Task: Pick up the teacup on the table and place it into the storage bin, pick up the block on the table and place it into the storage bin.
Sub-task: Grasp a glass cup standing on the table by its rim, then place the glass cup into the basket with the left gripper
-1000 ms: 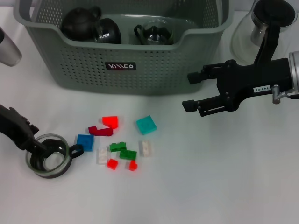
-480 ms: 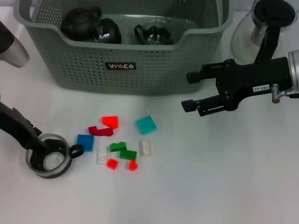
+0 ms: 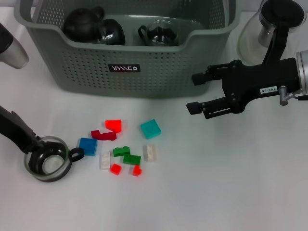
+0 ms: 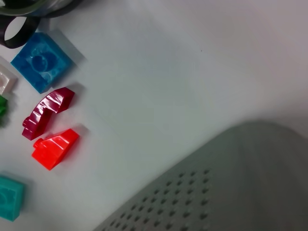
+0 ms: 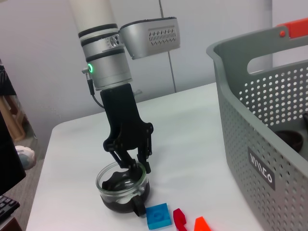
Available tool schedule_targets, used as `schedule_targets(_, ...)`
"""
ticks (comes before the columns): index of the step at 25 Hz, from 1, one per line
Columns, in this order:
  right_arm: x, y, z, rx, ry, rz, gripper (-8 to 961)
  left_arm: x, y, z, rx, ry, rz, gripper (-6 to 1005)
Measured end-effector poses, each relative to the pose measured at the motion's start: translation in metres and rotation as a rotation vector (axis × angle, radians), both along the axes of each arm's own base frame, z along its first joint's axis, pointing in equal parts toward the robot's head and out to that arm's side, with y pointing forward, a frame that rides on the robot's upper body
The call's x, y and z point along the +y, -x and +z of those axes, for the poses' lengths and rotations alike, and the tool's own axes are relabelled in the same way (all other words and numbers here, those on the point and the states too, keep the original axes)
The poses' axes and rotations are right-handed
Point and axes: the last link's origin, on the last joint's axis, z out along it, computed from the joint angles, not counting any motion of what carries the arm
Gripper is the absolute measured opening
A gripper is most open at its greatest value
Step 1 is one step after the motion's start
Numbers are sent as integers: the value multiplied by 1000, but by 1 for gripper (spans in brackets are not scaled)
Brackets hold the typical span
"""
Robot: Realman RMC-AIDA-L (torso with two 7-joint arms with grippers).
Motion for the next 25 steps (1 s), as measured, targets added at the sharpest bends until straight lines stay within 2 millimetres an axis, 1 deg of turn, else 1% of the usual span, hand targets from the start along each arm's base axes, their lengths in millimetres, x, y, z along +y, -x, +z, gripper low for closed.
schedule_targets(2,0,0,0,0,0,0,850,0,0,0,1,-1,2,345)
schedule_targets(5,0,0,0,0,0,0,850,0,-1,1,-2,0,3,120)
schedule_targets(7,0,0,0,0,0,0,850,0,-2,3,-19,-5,4,94)
schedule_targets(9,0,0,0,0,0,0,850,1,-4,10,-58,-22,0,68)
schedule_targets(12,0,0,-1,1,1,1,850,4,-6,26,-174,-65,-10,42)
schedule_targets(13,0,0,-1,1,1,1,850,6,-7,38,-282,-86,-25,42)
schedule_targets(14,0,0,-1,1,1,1,850,6,-7,38,-282,-86,-25,43)
schedule_targets(15,0,0,-1,1,1,0,850,6,-5,49,-414,-116,-33,43)
schedule_targets(16,0,0,-1,1,1,0,850,6,-5,49,-414,-116,-33,43)
schedule_targets(20,-1,0,-1,1,1,0,850,8,1,64,-669,-179,-33,44)
schedule_targets(22,-1,0,-1,2,2,1,851,7,0,71,-791,-195,-58,45)
schedule_targets(25,-1,0,0,1,3,2,851,2,-6,78,-927,-212,-106,45)
